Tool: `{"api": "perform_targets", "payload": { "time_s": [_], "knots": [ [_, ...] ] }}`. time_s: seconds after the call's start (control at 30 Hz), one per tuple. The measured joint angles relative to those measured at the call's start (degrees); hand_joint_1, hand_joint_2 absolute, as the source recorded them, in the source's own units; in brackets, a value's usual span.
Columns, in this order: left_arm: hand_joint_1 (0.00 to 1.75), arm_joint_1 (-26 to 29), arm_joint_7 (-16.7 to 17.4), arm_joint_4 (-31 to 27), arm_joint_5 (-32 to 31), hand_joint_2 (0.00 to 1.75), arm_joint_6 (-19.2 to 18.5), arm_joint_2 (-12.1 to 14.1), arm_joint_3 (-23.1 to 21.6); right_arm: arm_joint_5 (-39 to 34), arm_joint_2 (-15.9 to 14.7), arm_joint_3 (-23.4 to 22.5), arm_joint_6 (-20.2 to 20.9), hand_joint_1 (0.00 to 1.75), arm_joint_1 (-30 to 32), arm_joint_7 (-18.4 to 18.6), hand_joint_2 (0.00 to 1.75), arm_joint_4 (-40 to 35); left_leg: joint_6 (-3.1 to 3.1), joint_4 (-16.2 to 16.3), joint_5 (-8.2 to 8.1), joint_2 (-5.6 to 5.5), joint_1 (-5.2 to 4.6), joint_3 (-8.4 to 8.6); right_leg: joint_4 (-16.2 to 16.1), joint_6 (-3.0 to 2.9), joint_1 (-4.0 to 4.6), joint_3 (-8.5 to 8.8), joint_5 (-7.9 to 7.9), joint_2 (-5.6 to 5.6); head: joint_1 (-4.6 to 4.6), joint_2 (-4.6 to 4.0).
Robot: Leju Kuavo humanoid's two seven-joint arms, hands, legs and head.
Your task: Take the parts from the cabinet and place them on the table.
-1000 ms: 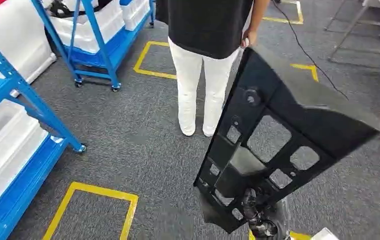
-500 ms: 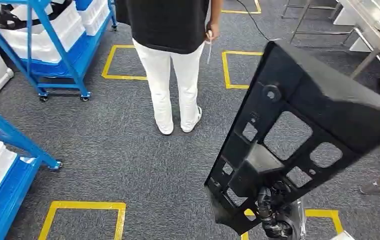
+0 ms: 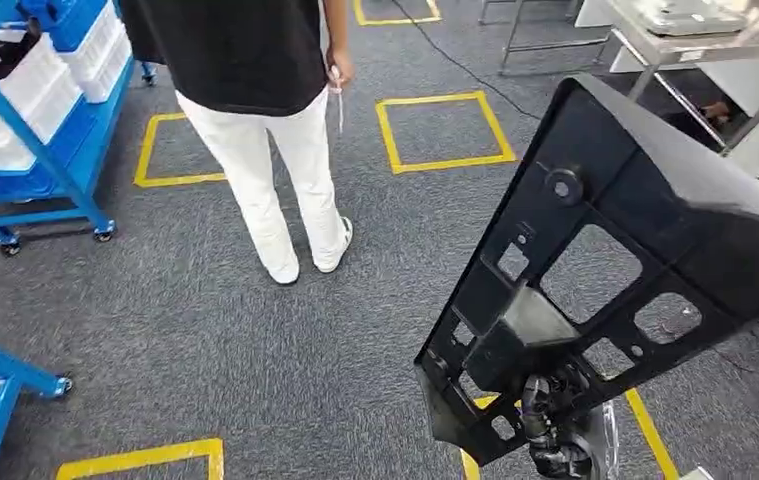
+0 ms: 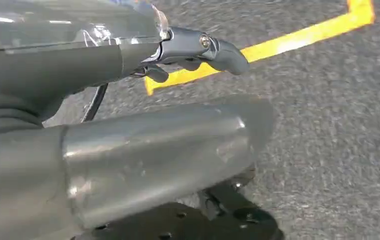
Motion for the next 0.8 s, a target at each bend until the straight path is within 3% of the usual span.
{"api": "perform_targets", "payload": {
  "time_s": [0.07,0.1,0.13,0.17,0.23,0.27,0.3,0.33,0.37,0.4,0.43,0.47,0.57,0.6,0.63,0.67,0.7,0.73,0.77,0.8],
  "knots": [
    [0.00,-0.14,-0.02,-0.17,-0.15,0.00,-0.09,0.00,-0.17,0.04,0.00,-0.04,0.00,1.75,0.16,0.00,1.75,-0.24,0.78,-0.11,0.22,1.07,-0.34,0.28,-0.37,0.73,-0.34,-0.27,0.38,1.12,0.00,0.00],
    [0.00,-0.16,-0.02,-0.17,-0.17,0.00,-0.13,-0.09,-0.22,0.11,0.00,-0.07,0.00,1.75,0.26,0.00,1.75,-0.28,1.56,-0.79,0.74,2.07,0.10,0.35,0.15,0.85,-0.39,-0.38,0.08,0.35,0.02,0.00],
    [0.00,-0.17,-0.04,-0.31,-0.17,0.00,-0.20,-0.02,-0.22,0.13,0.00,-0.09,0.00,1.75,0.39,0.00,1.75,-0.42,1.84,-0.98,0.83,2.61,0.00,0.36,1.53,0.96,-0.06,-0.96,-1.07,-3.11,0.04,0.00],
    [0.00,-0.04,-0.09,-0.37,-0.06,0.00,-0.46,-0.02,-0.22,0.42,0.00,-0.09,0.02,1.75,0.25,0.02,1.75,-0.55,2.04,-1.00,0.86,3.30,-0.09,0.29,4.86,1.22,-0.05,-2.61,-3.32,-5.18,0.00,0.00],
    [0.00,0.34,-0.11,-0.74,0.26,0.00,-1.20,-0.02,-0.15,1.31,0.00,-0.09,0.11,1.75,0.12,0.07,1.75,-0.55,2.15,-0.96,0.79,4.94,-0.37,0.12,13.41,1.53,-0.26,-6.73,-7.43,-6.43,0.02,0.00],
    [0.00,0.46,-0.11,-0.92,0.42,0.00,-1.44,0.00,-0.11,1.84,0.00,-0.04,0.11,1.75,0.11,0.04,1.75,-0.52,2.15,-0.94,0.74,5.86,-0.47,0.05,16.58,1.59,-0.36,-8.30,-8.28,-6.56,0.02,0.00],
    [0.00,0.47,-0.11,-1.16,0.46,0.00,-1.73,0.00,-0.07,2.21,0.00,-0.02,0.11,1.75,0.08,0.04,1.75,-0.48,2.15,-0.93,0.68,6.68,-0.53,0.07,16.74,1.59,-0.43,-8.41,-7.49,-6.62,0.02,0.00],
    [0.00,0.42,-0.11,-1.25,0.57,0.00,-1.75,0.00,-0.04,2.45,0.00,0.02,0.11,1.75,0.08,0.04,1.75,-0.46,2.08,-0.93,0.57,7.36,-0.58,0.15,14.27,1.46,-0.42,-7.09,-5.66,-6.75,0.02,0.00],
    [0.00,0.35,-0.11,-1.38,0.59,0.00,-1.79,0.00,-0.04,2.58,0.00,0.04,0.11,1.75,0.07,0.04,1.75,-0.46,2.02,-0.94,0.43,7.93,-0.61,0.35,9.45,1.17,-0.38,-4.43,-3.10,-7.17,0.02,0.00],
    [0.00,0.34,-0.11,-1.51,0.61,0.00,-1.92,-0.02,-0.04,2.71,0.00,0.07,0.11,1.75,-0.01,-0.02,1.75,-0.46,1.86,-0.95,0.27,8.52,-0.64,0.67,3.63,0.76,-0.20,-1.15,-0.64,-8.31,0.02,0.00],
    [0.00,0.37,-0.11,-1.60,0.66,0.00,-2.10,-0.04,-0.04,2.86,0.00,0.18,0.11,1.75,-0.21,-0.11,1.75,-0.46,1.68,-1.01,0.10,9.03,-0.65,0.94,-0.51,0.27,0.34,0.88,-0.64,-11.15,0.00,0.00],
    [0.00,0.42,-0.11,-1.62,0.74,0.00,-2.25,-0.04,-0.02,3.02,0.00,0.31,0.11,1.75,-0.38,-0.15,1.75,-0.39,1.31,-0.98,-0.08,9.54,-0.91,1.07,-0.74,-0.12,0.75,0.94,-0.63,-11.64,0.02,0.00],
    [0.00,0.26,-0.22,-1.73,0.68,0.00,-2.78,-0.13,0.02,3.02,0.07,0.50,0.09,1.75,-0.50,-0.46,1.75,-0.37,0.51,-1.33,-0.16,11.15,-0.54,1.55,-0.73,-0.60,1.23,0.61,-0.61,-9.57,0.00,0.00],
    [0.00,0.16,-0.31,-1.79,0.50,0.00,-2.86,-0.17,0.02,3.02,0.07,0.55,0.07,1.75,-0.55,-0.61,1.75,-0.37,0.03,-1.33,-0.49,11.77,-0.84,1.83,-1.73,-1.03,0.81,1.27,-0.14,-8.71,0.00,0.00],
    [0.00,0.20,-0.37,-2.01,0.37,0.00,-2.95,-0.09,0.04,3.06,0.13,0.70,0.04,1.75,-0.51,-0.72,1.75,-0.31,-0.18,-0.20,-1.38,8.71,-0.35,1.56,-2.29,-1.17,0.53,1.55,0.21,-8.24,0.04,0.00],
    [0.00,0.26,-0.48,-2.08,0.39,0.00,-2.99,-0.09,0.07,3.06,0.13,0.79,0.00,1.75,-0.71,-0.79,1.75,-0.26,-0.17,1.32,-2.54,7.01,-0.31,0.79,-2.40,-1.45,0.28,1.62,0.32,-7.84,0.02,0.00],
    [0.00,0.25,-0.48,-2.10,0.39,0.00,-3.04,-0.09,0.09,3.08,0.13,0.87,0.00,1.75,-0.85,-0.81,1.75,-0.18,-0.18,2.82,-3.47,6.07,-0.22,0.14,-2.39,-1.65,0.31,1.56,0.41,-7.71,-0.02,0.00],
    [0.00,0.31,-0.50,-2.10,0.35,0.00,-3.13,-0.07,0.18,3.13,0.13,1.09,0.00,1.75,-1.08,-0.89,1.75,-0.02,-0.27,6.96,-5.60,4.78,-0.21,-1.87,-2.36,-1.72,0.28,1.46,0.39,-7.00,0.02,0.00],
    [0.00,0.46,-0.50,-2.12,0.35,0.00,-3.13,-0.04,0.31,3.13,0.13,1.25,0.00,1.75,-1.12,-0.98,1.75,0.18,-0.41,11.88,-7.68,4.16,-0.20,-4.32,-2.28,-1.84,0.30,1.41,0.33,-6.18,0.00,0.00],
    [0.00,0.53,-0.50,-2.16,0.35,0.00,-3.15,0.02,0.37,3.13,0.13,1.29,0.00,1.75,-1.12,-1.05,1.75,0.33,-0.53,15.24,-8.60,4.03,-0.21,-6.17,-2.16,-1.87,0.35,1.34,0.31,-5.39,0.00,0.00]
  ]
}}
